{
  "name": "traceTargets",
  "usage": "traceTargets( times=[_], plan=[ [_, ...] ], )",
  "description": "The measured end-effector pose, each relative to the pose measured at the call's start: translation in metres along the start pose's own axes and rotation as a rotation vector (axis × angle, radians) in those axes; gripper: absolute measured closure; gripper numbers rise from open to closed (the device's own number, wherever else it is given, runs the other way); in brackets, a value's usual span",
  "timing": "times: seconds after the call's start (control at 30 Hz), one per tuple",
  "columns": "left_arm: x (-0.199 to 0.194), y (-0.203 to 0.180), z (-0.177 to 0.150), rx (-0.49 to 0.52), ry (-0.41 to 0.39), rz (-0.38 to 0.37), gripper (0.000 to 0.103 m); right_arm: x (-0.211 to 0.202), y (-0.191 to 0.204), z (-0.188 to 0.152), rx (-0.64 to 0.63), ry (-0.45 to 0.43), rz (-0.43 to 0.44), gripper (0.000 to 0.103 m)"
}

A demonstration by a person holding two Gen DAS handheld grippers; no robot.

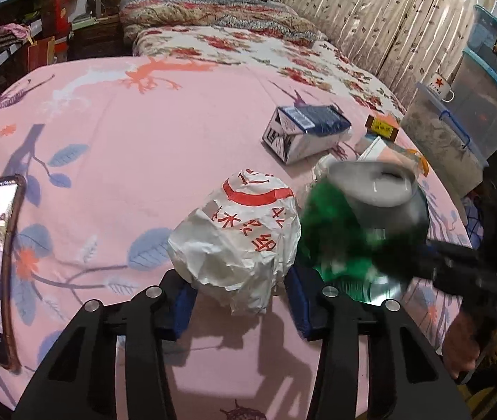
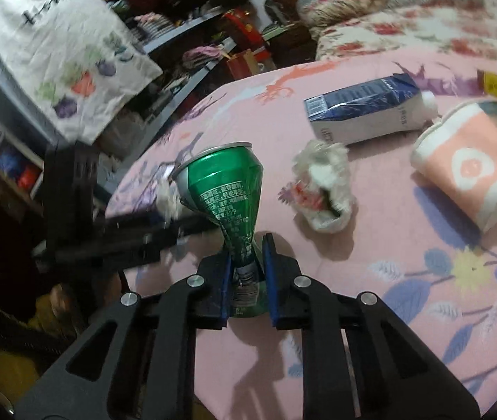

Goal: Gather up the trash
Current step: 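Carry paper and can to the beige bin and open both grippers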

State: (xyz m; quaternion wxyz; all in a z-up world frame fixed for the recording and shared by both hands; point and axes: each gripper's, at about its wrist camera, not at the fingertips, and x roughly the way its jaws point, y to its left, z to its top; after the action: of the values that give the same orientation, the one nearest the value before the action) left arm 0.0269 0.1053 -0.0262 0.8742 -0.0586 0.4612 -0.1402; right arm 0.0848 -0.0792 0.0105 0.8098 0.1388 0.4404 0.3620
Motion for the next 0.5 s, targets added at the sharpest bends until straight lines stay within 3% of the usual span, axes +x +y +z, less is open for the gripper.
traceTargets(
  times=[0.2,0.33,0.5],
  plan=[
    [-0.012,-0.014,0.006,0.035,-0.031,-0.030,0.063,-0.036,-0.028,-0.010,0.121,-0.073,0.022,0.085],
    [-0.025,-0.027,0.021,0.045,-0.067,-0.095,0.063,-0.069,-0.058,-0.024,0.244,-0.139,0.052,0.085],
    [-0.014,-0.090,0.052,0.172,-0.047,-0.185,0.063,-0.120,-0.105,-0.047,0.387,-0.271,-0.003,0.085]
  ],
)
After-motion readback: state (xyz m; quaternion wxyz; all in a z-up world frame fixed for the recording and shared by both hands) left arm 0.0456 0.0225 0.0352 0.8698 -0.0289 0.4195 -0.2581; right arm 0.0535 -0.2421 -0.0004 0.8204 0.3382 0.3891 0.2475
